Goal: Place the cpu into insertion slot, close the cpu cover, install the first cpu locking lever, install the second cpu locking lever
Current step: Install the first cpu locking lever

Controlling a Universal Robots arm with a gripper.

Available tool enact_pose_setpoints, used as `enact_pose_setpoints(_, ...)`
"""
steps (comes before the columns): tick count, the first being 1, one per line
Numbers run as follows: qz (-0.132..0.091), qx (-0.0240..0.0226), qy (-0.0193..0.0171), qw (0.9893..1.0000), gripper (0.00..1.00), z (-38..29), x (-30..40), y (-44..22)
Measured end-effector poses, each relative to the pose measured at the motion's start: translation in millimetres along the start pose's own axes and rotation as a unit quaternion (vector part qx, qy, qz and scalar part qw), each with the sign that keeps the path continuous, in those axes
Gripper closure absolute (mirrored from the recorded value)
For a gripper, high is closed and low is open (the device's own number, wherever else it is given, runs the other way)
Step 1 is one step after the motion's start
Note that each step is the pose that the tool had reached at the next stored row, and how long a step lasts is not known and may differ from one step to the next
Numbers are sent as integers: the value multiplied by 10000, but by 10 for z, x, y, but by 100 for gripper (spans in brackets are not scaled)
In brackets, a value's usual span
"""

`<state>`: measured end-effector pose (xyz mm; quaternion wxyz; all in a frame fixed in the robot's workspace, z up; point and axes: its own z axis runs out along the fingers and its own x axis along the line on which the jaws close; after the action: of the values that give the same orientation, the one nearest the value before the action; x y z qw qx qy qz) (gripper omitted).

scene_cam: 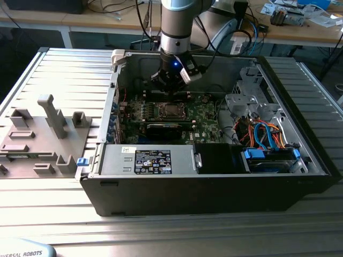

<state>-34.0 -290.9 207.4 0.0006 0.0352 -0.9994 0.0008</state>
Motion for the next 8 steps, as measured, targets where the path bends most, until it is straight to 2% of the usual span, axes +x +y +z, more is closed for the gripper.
enact_pose_setpoints(8, -21, -12, -1, 10000, 89, 12, -78, -5)
